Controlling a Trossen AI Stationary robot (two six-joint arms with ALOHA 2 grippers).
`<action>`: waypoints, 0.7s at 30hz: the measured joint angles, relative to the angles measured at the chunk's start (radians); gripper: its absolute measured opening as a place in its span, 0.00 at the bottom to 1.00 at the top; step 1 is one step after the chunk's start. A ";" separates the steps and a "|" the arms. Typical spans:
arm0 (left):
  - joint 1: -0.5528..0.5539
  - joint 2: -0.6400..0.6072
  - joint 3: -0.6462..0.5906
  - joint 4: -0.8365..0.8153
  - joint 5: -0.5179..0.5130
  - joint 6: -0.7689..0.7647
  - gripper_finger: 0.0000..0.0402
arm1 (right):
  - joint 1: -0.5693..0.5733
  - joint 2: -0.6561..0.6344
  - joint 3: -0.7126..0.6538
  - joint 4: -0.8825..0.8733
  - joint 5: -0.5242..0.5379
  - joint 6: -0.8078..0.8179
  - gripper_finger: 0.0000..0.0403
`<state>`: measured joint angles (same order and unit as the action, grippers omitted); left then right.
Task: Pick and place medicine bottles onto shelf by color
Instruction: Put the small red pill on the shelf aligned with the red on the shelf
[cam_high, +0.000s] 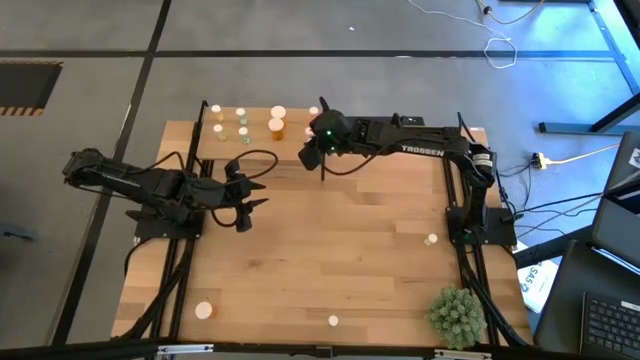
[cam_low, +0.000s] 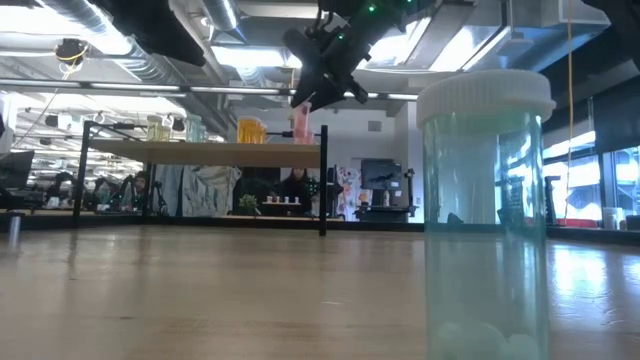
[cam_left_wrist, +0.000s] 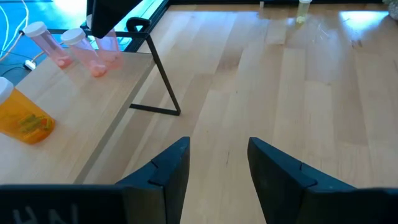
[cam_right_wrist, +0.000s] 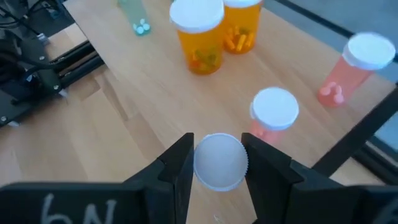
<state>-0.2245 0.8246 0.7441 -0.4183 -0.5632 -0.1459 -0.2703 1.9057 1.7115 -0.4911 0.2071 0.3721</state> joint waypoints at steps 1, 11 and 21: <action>0.000 0.000 0.000 0.000 0.000 0.000 0.39 | 0.000 0.000 0.000 -0.007 -0.005 0.013 0.32; 0.000 0.000 -0.001 -0.001 0.000 0.000 0.39 | 0.003 0.019 -0.001 -0.035 -0.044 0.016 0.32; 0.000 0.000 -0.001 -0.019 0.000 0.000 0.39 | -0.002 0.026 0.000 -0.020 -0.044 0.042 0.32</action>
<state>-0.2245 0.8249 0.7433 -0.4377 -0.5636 -0.1459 -0.2722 1.9320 1.7115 -0.5110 0.1635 0.4141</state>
